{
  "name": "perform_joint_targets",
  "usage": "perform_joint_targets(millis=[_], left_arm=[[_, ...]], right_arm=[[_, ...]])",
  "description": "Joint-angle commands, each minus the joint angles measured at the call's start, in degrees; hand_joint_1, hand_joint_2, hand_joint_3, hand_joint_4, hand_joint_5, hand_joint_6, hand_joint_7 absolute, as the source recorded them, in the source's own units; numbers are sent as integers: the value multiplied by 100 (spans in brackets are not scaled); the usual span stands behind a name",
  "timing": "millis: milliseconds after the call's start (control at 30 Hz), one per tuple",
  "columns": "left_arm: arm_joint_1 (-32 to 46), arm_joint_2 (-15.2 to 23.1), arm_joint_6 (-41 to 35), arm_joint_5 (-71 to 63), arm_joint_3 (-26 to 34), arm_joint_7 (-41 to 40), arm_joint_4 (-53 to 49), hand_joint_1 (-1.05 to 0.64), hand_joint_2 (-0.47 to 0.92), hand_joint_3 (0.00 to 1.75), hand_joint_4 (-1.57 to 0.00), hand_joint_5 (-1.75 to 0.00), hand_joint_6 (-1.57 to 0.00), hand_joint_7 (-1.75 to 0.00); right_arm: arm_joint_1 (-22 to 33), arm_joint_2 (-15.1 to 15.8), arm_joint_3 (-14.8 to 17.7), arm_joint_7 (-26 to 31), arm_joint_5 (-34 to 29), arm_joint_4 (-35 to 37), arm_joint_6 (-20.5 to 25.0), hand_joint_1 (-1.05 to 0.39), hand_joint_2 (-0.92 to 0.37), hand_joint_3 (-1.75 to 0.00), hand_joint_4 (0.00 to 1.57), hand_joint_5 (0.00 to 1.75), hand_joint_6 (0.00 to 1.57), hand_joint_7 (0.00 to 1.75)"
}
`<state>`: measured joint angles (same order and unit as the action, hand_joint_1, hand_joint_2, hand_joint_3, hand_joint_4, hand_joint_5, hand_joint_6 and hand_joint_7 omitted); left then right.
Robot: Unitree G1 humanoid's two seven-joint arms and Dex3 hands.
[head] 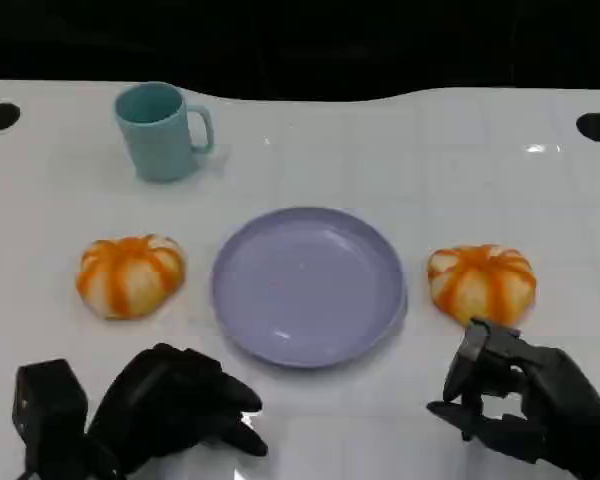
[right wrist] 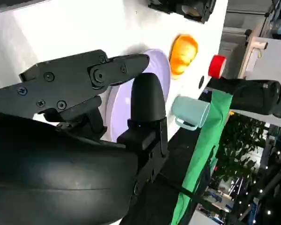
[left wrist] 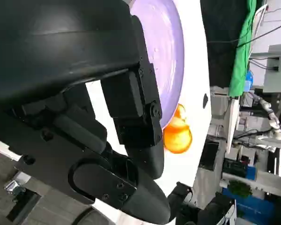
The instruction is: Grasp the bread from the table and place it into the plate.
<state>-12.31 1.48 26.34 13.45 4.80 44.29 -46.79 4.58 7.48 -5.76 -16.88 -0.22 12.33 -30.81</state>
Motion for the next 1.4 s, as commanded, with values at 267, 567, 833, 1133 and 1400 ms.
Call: perform_joint_targets(millis=[267, 567, 833, 1133, 1400], left_arm=[[-15, 101, 0, -7, 15, -52, 49, -105, 77, 0, -157, -21, -156, 0], [-21, 100, -20, -9, 10, -53, 49, -105, 78, 0, -157, -21, -156, 0], [-29, 86, -38, 10, 11, -28, 28, -105, 77, 0, -157, -20, -156, 0], [-44, 78, 47, 11, 17, -1, -31, -105, 78, 0, -157, -19, -155, 0], [-69, 57, 55, 62, 41, 60, -109, -105, 77, 0, -157, -18, -154, 0]], right_arm=[[-18, 72, 59, 7, 31, 3, -39, -30, -92, -10, 82, 175, 59, 175], [-31, 102, 64, -4, 9, 6, -64, -30, -92, -10, 82, 175, 59, 175], [-95, 347, 37, -171, -28, -395, 314, -39, -92, -13, 62, 175, 45, 164], [-295, 570, 110, -173, -111, -647, 349, -44, -92, -11, 47, 140, 47, 87], [-494, 956, 186, -142, -528, -1093, 693, -41, -91, -3, 25, 96, 48, 29]])
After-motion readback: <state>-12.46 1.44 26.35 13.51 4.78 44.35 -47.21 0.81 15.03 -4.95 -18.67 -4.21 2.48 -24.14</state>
